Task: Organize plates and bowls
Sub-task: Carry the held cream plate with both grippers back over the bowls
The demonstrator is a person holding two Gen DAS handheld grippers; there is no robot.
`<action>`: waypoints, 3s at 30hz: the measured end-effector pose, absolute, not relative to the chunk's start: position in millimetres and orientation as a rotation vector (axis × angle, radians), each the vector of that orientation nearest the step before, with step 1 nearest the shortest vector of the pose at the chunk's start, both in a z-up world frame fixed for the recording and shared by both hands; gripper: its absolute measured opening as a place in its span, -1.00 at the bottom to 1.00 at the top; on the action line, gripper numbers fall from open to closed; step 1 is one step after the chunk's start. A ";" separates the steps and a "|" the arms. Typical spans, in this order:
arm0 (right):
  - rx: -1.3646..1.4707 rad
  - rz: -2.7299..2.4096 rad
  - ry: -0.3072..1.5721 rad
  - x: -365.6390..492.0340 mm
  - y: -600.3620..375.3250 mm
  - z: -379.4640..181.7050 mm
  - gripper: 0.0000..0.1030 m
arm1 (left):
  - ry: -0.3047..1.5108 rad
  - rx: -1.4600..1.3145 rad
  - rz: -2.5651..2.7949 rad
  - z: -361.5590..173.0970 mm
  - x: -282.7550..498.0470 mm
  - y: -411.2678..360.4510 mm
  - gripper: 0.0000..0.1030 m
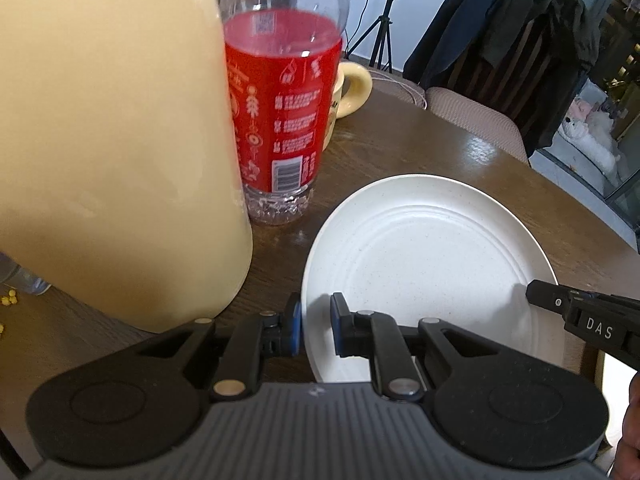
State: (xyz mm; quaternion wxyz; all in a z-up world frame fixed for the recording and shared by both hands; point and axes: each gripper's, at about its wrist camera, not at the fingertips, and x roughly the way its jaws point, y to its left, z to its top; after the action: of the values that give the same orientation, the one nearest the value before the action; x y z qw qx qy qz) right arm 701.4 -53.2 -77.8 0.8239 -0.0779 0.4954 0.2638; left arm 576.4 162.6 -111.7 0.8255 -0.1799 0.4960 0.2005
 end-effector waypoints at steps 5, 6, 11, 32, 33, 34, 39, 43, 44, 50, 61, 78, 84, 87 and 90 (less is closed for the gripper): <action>-0.153 0.560 1.029 695.2 -61.2 -61.7 -0.79 | 1.030 -0.368 0.418 -92.9 569.5 160.9 -0.71; -0.150 0.559 1.023 693.4 -63.7 -57.7 -0.79 | 1.025 -0.365 0.416 -90.1 567.4 159.1 -0.71; -0.137 0.555 0.998 685.0 -74.6 -42.4 -0.79 | 1.005 -0.353 0.405 -73.1 558.4 148.2 -0.71; -0.137 0.553 0.900 627.6 -123.9 16.0 -0.79 | 0.928 -0.313 0.390 -12.1 509.1 95.4 -0.71; -0.135 0.551 0.898 624.8 -126.3 18.0 -0.79 | 0.927 -0.312 0.386 -11.2 506.6 94.5 -0.71; -0.132 0.549 0.896 621.4 -128.5 20.0 -0.79 | 0.925 -0.311 0.382 -9.4 503.1 92.9 -0.71; -0.127 0.532 0.875 599.4 -136.7 32.1 -0.79 | 0.915 -0.298 0.361 0.3 483.9 85.9 -0.71; -0.130 0.523 0.865 580.4 -139.6 39.9 -0.79 | 0.908 -0.296 0.350 9.5 468.2 84.4 -0.71; -0.128 0.519 0.863 574.7 -140.2 42.0 -0.79 | 0.907 -0.294 0.347 11.0 464.7 84.0 -0.71; -0.122 0.494 0.851 547.6 -146.6 53.5 -0.79 | 0.900 -0.277 0.325 19.6 443.8 80.1 -0.71; -0.110 0.447 0.840 502.5 -153.7 63.7 -0.79 | 0.900 -0.256 0.280 28.9 408.7 77.7 -0.71; -0.096 0.418 0.829 439.6 -152.1 69.8 -0.78 | 0.886 -0.261 0.259 34.7 349.8 85.1 -0.71; -0.102 0.421 0.826 418.8 -151.1 71.7 -0.78 | 0.883 -0.263 0.265 36.7 330.2 87.9 -0.71; -0.103 0.424 0.827 408.8 -150.6 72.7 -0.78 | 0.882 -0.267 0.270 37.9 320.3 91.0 -0.71; -0.104 0.428 0.830 399.1 -147.9 73.3 -0.78 | 0.882 -0.268 0.275 38.4 310.7 94.1 -0.71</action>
State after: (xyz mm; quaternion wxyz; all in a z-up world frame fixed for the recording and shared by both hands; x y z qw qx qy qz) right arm 399.1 -147.9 73.3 0.8917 -0.0499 0.3998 0.2062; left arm 310.7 94.1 38.4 0.8866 -0.1287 0.4241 0.1321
